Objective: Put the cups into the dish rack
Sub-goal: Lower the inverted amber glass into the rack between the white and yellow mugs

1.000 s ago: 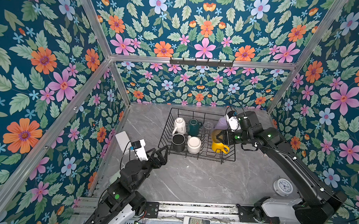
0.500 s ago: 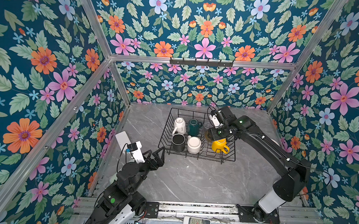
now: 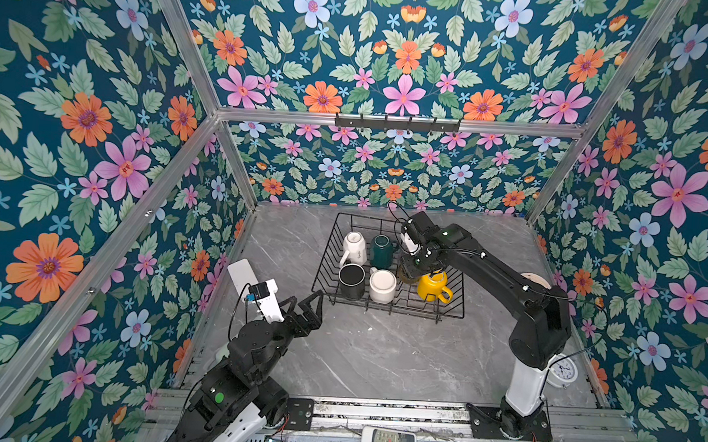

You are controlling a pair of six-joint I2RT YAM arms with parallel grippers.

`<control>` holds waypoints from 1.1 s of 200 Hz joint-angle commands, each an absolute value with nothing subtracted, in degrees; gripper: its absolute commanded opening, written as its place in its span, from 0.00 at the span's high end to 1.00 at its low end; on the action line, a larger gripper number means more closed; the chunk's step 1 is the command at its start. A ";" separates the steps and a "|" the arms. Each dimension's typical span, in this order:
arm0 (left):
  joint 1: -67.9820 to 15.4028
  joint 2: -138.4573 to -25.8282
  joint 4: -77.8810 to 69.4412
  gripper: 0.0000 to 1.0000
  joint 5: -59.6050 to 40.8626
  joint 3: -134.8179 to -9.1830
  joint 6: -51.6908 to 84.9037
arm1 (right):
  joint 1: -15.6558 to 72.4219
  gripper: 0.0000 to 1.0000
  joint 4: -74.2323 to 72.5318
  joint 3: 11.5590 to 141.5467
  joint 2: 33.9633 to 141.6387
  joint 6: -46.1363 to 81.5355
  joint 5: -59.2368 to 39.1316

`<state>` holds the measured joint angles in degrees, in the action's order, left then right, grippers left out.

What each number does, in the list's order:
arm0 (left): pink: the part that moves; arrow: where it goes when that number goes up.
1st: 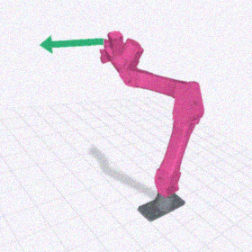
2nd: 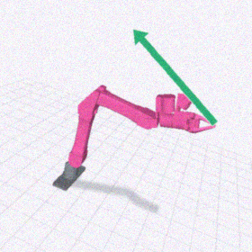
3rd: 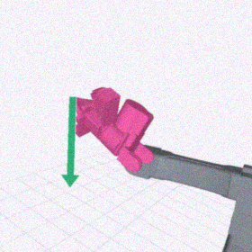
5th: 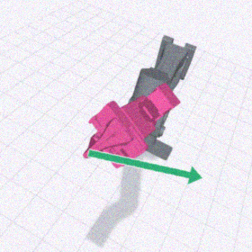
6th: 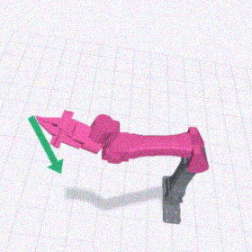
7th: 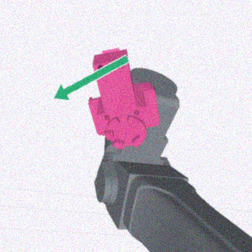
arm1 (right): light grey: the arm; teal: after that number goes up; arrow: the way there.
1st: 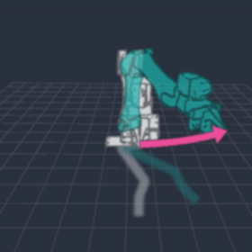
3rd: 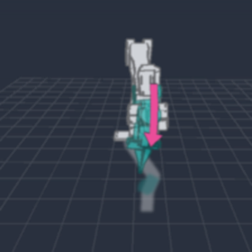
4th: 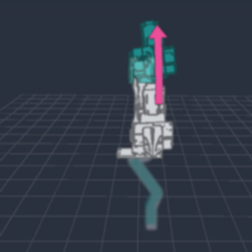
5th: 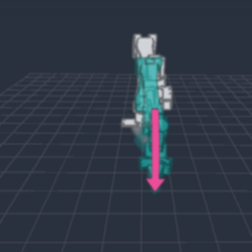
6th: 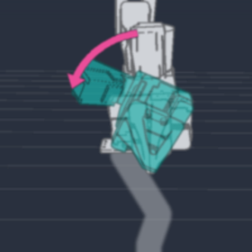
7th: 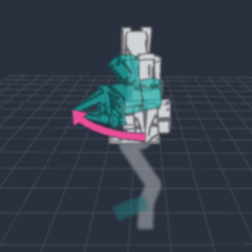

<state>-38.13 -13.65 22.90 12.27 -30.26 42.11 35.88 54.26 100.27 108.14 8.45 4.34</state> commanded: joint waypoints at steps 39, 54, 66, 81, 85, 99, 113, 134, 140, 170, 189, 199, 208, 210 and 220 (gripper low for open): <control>-38.06 -12.85 24.32 0.00 13.81 -31.20 41.31 | 35.95 1.00 54.18 103.26 113.01 7.99 5.66; -38.06 -12.61 24.61 0.00 14.03 -31.29 41.17 | 35.97 1.00 54.31 103.87 114.19 8.08 5.71; -38.06 -12.53 24.83 0.00 14.14 -31.43 41.22 | 35.99 1.00 54.17 104.13 114.97 8.14 5.63; -38.06 -12.31 25.04 0.00 14.33 -31.39 41.12 | 36.01 1.00 53.92 104.16 115.81 8.23 5.88; -38.06 -12.35 25.05 0.00 14.33 -31.45 41.09 | 35.95 1.00 53.88 104.28 116.09 8.30 5.84; -38.06 -12.23 25.14 0.00 14.43 -31.47 40.95 | 35.95 1.00 53.92 104.46 116.88 8.52 5.82; -38.03 -12.18 25.22 0.00 14.66 -31.55 40.87 | 36.01 0.93 53.96 104.36 117.56 8.76 5.71; -38.06 -12.21 25.40 0.00 14.77 -31.72 40.61 | 35.95 0.76 54.03 104.25 118.37 9.05 5.98; -38.05 -12.27 25.48 0.00 14.77 -31.75 40.56 | 35.96 0.71 54.10 104.27 118.47 9.10 5.90; -38.06 -12.22 25.72 0.00 14.95 -31.90 40.27 | 35.98 0.47 53.74 103.80 118.24 9.01 4.93; -38.06 -12.30 25.66 0.00 15.06 -31.90 40.17 | 35.95 0.32 53.46 103.62 117.82 8.96 4.92; -38.06 -12.37 25.66 0.00 15.05 -31.90 40.17 | 35.95 0.29 53.52 103.58 117.70 8.83 4.92; -38.06 -12.47 25.58 0.00 15.10 -31.90 40.04 | 35.95 0.26 53.53 103.56 117.55 8.87 4.92; -38.06 -12.48 25.58 0.00 15.05 -31.90 40.05 | 35.97 0.26 53.53 103.56 117.52 8.88 4.92; -38.05 -12.55 25.58 0.00 15.12 -31.99 39.99 | 35.95 0.24 53.61 103.59 117.43 8.79 4.92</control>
